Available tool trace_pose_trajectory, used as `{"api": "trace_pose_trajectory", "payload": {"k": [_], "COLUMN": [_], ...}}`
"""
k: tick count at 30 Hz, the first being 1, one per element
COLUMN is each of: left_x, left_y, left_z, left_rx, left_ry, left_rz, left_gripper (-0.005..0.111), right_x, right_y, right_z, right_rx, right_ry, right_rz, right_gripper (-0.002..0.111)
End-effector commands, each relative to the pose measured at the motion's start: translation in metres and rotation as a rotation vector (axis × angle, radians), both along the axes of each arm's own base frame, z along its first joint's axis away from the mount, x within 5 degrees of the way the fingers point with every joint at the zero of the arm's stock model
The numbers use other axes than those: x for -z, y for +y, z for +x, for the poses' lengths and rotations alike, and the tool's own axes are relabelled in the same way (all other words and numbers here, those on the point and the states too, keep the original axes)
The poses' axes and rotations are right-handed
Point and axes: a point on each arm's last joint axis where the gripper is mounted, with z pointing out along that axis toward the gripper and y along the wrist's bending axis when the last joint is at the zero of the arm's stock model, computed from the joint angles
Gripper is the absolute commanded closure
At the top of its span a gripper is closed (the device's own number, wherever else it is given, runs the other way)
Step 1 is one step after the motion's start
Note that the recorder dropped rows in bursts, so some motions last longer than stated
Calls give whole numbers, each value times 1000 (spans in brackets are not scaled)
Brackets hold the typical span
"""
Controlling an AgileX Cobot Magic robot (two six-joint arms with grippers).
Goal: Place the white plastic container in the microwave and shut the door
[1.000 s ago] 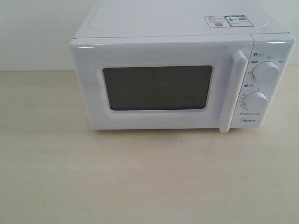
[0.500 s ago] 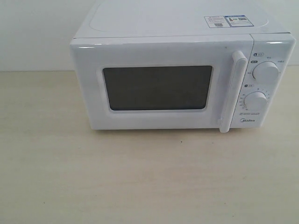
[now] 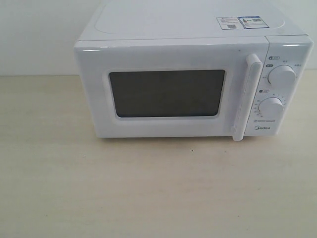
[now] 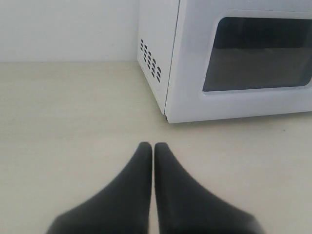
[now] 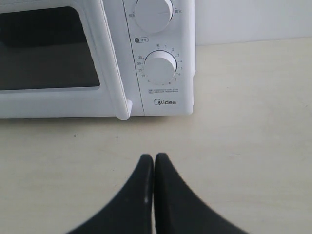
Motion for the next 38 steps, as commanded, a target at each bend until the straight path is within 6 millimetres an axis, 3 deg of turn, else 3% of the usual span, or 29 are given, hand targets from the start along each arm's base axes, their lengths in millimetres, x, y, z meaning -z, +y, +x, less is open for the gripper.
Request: {"api": "trace_pose_trajectory", "payload": {"k": [1,17,38], "left_x": [1,1,1], "left_y": [0,9,10], "left_z": [0,1,1], "left_rx": [-2,-170,-173], "left_ry": [0,1,1], "left_rz": [8,7,7], "left_gripper": [103,103,103], "right_x": [0,0,0], "right_y": [0,0,0], "right_z": [0,0,0], "right_rx": [3,3,4], "right_ry": [-7,-7,-7], "right_rz": [6,6,8], "right_gripper": [109,109,109]}}
